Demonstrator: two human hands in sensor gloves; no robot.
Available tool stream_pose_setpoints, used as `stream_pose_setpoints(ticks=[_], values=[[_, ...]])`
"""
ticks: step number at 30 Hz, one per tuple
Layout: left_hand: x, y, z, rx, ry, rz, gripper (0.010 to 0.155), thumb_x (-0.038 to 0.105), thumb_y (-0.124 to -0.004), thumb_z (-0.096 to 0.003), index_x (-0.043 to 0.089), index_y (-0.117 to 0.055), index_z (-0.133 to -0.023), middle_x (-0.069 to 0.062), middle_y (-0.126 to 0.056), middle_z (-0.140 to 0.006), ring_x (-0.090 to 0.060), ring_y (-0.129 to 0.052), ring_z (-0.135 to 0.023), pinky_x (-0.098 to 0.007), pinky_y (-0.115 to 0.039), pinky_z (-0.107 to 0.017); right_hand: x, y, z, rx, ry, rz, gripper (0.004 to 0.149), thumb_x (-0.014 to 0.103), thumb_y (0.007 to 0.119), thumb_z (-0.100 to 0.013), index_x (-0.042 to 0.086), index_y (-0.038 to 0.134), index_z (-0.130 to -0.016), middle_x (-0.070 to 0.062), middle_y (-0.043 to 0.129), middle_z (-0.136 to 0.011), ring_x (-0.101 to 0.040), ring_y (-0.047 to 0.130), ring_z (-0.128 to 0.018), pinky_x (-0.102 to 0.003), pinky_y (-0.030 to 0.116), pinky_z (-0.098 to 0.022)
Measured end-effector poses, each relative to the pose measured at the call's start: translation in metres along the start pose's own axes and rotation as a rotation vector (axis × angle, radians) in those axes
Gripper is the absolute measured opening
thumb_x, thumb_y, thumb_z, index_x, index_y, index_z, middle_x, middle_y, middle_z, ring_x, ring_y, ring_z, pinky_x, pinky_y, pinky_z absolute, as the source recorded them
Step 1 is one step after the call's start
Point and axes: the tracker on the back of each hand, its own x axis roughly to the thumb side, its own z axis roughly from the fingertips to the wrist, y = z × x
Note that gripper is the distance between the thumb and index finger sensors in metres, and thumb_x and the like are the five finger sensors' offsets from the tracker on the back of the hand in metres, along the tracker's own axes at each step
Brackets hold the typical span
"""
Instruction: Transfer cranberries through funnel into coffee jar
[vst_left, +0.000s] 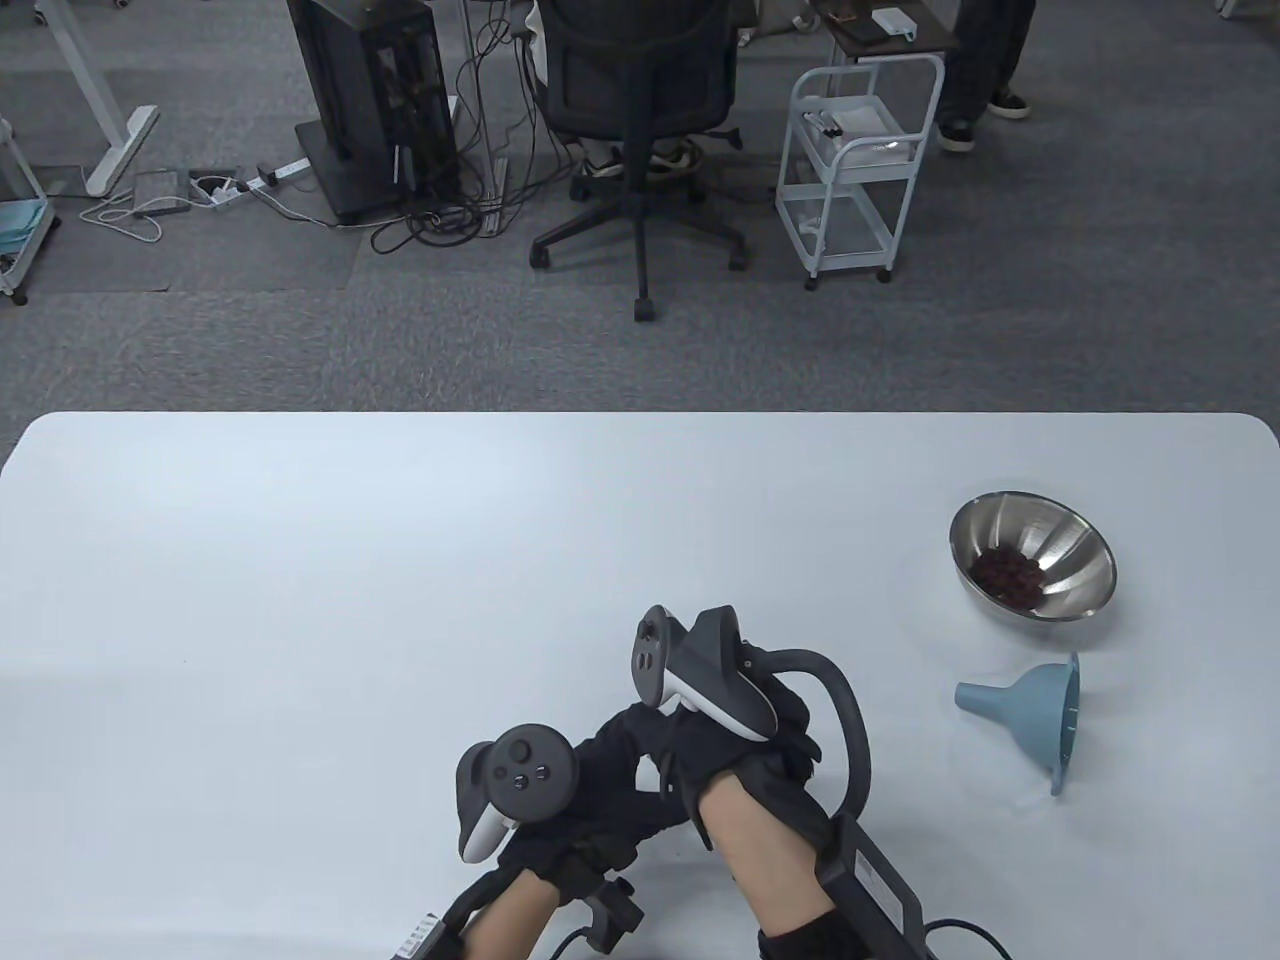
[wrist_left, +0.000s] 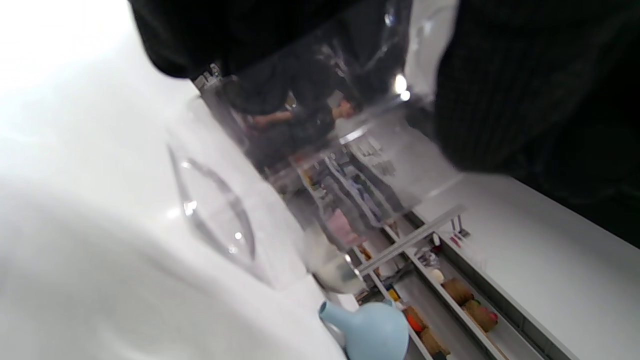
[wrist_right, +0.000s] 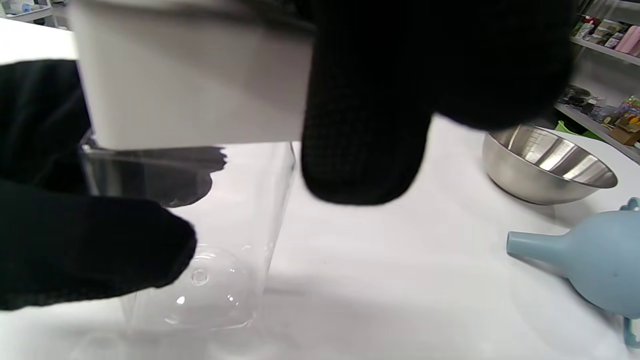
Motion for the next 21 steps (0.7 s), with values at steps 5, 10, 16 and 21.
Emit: stream_pose_setpoints(ticks=[5, 10, 16, 21], values=[[-0.0014, 0.0011, -0.0001, 0.003, 0.011, -0.009, 0.089, 0.059, -0.094, -0.0391, 0.019, -0.055, -0.108, -0.01, -0.07, -0.11, -0.035, -0.086, -0.098, -0.053, -0.073, -0.07, 0.0028, 0.0027, -0.0024, 0.002, -0.032, -0.027, 0.081, 0.07, 0.059, -0.044, 0.02, 0.046, -0.107, -0.022, 0.091, -0.084, -0.019, 0.111, -0.029, -0.028, 0.092, -0.015], [-0.0018, 0.0009, -0.0001, 0.005, 0.016, -0.01, 0.088, 0.058, -0.094, -0.0389, 0.019, -0.056, -0.108, -0.011, -0.07, -0.11, -0.035, -0.085, -0.098, -0.053, -0.073, -0.069, 0.0042, 0.0037, -0.0027, 0.023, -0.105, -0.054, 0.068, 0.065, 0.063, -0.047, 0.032, 0.054, -0.106, -0.026, 0.08, -0.093, -0.025, 0.108, -0.037, -0.029, 0.091, -0.019], [-0.0032, 0.0029, 0.0003, 0.015, 0.025, -0.006, 0.088, 0.058, -0.094, -0.039, 0.019, -0.055, -0.108, -0.01, -0.069, -0.11, -0.035, -0.085, -0.098, -0.053, -0.073, -0.069, 0.0047, 0.004, -0.0012, 0.053, -0.216, -0.102, 0.062, 0.06, 0.069, -0.047, 0.036, 0.058, -0.104, -0.027, 0.061, -0.106, -0.04, 0.095, -0.062, -0.04, 0.085, -0.037], [-0.0029, 0.0024, 0.0003, 0.013, 0.021, -0.003, 0.088, 0.058, -0.094, -0.039, 0.019, -0.055, -0.108, -0.01, -0.069, -0.11, -0.035, -0.085, -0.098, -0.053, -0.073, -0.07, 0.0057, 0.0071, -0.0028, 0.04, -0.253, -0.108, 0.059, 0.063, 0.066, -0.046, 0.038, 0.061, -0.099, -0.024, 0.055, -0.109, -0.048, 0.084, -0.074, -0.048, 0.078, -0.047]])
